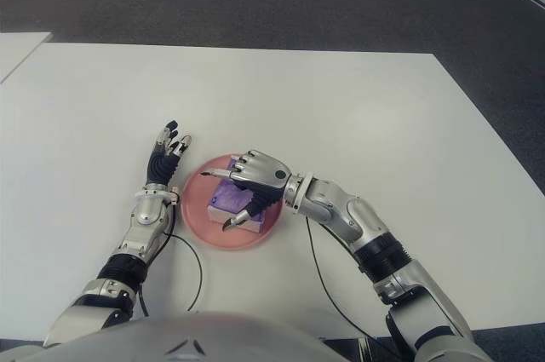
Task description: Put the tissue paper into the plate.
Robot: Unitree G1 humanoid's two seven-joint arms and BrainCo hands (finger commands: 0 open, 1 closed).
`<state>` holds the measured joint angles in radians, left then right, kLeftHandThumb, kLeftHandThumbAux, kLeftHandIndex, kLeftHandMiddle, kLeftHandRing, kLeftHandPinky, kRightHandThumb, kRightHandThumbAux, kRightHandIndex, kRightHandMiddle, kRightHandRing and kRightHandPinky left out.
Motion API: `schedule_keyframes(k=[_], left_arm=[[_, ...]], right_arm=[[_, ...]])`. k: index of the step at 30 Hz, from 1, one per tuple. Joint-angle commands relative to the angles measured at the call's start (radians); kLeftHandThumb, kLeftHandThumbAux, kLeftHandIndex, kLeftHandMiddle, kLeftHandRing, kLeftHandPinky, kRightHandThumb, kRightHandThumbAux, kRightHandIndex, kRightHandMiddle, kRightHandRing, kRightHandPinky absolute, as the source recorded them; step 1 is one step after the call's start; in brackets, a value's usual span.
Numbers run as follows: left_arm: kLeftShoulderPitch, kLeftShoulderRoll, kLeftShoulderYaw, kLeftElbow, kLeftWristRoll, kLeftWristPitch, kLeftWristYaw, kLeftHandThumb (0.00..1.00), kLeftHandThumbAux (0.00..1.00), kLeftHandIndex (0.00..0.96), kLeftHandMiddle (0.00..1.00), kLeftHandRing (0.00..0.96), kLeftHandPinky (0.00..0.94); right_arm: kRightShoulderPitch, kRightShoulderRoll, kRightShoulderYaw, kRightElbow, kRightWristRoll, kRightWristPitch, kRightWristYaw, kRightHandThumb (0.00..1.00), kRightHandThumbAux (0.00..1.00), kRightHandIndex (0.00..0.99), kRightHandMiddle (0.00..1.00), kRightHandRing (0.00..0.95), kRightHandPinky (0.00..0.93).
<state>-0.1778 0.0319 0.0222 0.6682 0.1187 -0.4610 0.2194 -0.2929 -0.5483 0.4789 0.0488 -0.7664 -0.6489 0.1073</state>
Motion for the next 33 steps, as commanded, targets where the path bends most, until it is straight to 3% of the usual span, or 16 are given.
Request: schedule_keyframes(k=[1, 5, 11, 17, 23, 28, 33], left_arm=[[0.023, 0.014, -0.001, 0.028, 0.000, 0.045, -0.024, 0.000, 0.464, 0.000, 0.000, 0.000, 0.000], [0.022, 0.015, 0.002, 0.031, -0.010, 0.042, -0.037, 0.000, 0.472, 0.000, 0.000, 0.000, 0.000], [0.001, -0.005, 0.003, 0.044, -0.007, 0.030, -0.012, 0.000, 0.473, 0.000, 0.000, 0.000, 0.000], [-0.001, -0.012, 0.006, 0.052, 0.000, -0.009, 0.007, 0.000, 0.443, 0.000, 0.000, 0.000, 0.000], [0.013, -0.009, -0.004, 0.033, 0.010, -0.020, 0.005, 0.000, 0.410, 0.000, 0.000, 0.000, 0.000], [0.022, -0.009, -0.004, 0.019, 0.008, -0.014, 0.000, 0.000, 0.403, 0.000, 0.000, 0.000, 0.000], [0.024, -0.010, 0.000, 0.024, -0.002, -0.019, -0.007, 0.000, 0.407, 0.000, 0.000, 0.000, 0.000]], right_arm=[[-0.015, -0.013, -0.057, -0.055, 0.080, 0.003, 0.041, 0.026, 0.303, 0.000, 0.000, 0.000, 0.000], [-0.033, 0.004, -0.106, -0.117, 0.162, 0.044, 0.089, 0.042, 0.316, 0.000, 0.000, 0.000, 0.000], [-0.023, 0.079, -0.148, -0.100, 0.227, 0.070, 0.049, 0.055, 0.340, 0.000, 0.000, 0.000, 0.000], [-0.083, 0.160, -0.186, -0.014, 0.368, 0.137, 0.076, 0.080, 0.351, 0.000, 0.000, 0.000, 0.000], [-0.080, 0.231, -0.249, -0.019, 0.564, 0.257, 0.131, 0.108, 0.355, 0.000, 0.000, 0.000, 0.000], [-0.088, 0.317, -0.303, -0.013, 0.640, 0.240, 0.070, 0.126, 0.387, 0.000, 0.000, 0.000, 0.000], [-0.105, 0.393, -0.376, 0.099, 0.699, 0.149, -0.004, 0.112, 0.451, 0.000, 0.000, 0.000, 0.000]])
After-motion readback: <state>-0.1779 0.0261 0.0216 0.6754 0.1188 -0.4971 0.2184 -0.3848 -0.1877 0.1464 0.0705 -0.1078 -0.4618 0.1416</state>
